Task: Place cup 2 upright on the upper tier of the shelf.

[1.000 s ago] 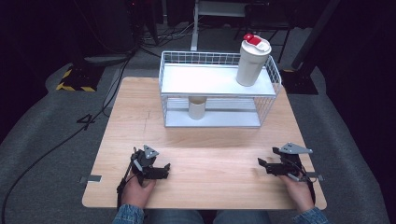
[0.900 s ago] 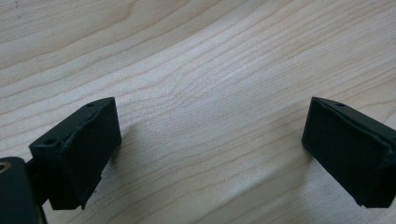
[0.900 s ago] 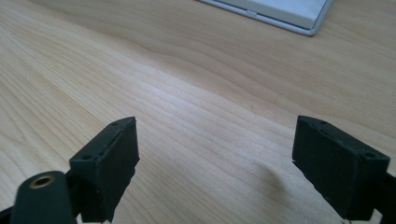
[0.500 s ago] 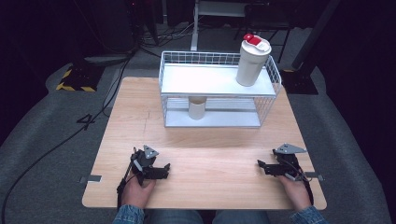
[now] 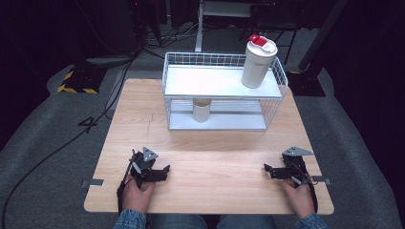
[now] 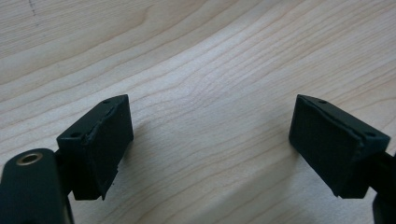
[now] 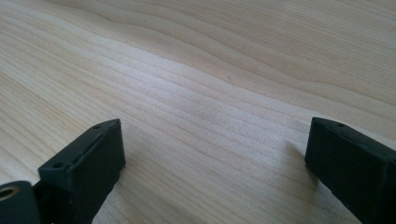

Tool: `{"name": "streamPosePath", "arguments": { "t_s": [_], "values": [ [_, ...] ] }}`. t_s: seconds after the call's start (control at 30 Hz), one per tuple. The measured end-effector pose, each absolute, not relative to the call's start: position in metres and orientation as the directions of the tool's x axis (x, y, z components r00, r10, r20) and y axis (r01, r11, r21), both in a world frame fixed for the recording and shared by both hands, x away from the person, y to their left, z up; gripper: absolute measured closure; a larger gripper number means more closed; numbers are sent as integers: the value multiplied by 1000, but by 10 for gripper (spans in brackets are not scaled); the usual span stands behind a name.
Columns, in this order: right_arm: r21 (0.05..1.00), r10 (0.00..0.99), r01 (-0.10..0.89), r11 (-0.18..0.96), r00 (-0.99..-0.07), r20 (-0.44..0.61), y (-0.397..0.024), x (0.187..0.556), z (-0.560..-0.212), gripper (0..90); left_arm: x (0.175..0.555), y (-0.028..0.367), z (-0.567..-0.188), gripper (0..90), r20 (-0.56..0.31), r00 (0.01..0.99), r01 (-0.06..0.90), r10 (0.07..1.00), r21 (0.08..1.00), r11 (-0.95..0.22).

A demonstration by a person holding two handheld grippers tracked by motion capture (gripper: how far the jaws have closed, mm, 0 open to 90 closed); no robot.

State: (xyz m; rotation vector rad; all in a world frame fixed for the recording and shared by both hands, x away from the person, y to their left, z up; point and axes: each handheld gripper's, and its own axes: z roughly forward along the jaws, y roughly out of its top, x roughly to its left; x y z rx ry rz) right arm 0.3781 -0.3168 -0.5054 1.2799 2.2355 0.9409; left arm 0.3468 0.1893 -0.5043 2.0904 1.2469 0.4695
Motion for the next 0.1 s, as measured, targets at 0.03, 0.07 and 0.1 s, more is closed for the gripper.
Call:
{"name": "streamPosePath", "arguments": {
  "t_s": [0.03, 0.07, 0.1],
  "values": [
    [719, 865, 598, 355, -502, -10, -317, 378, -505, 47, 347, 189, -504, 143, -26, 479, 644, 877, 690, -331],
    [718, 866, 599, 354, -500, -9, -317, 378, -505, 44, 347, 189, -504, 142, -25, 479, 644, 877, 689, -332],
    [718, 867, 601, 353, -498, -10, -317, 378, -506, 39, 347, 189, -504, 141, -25, 479, 644, 877, 689, -332]
  ]
}}
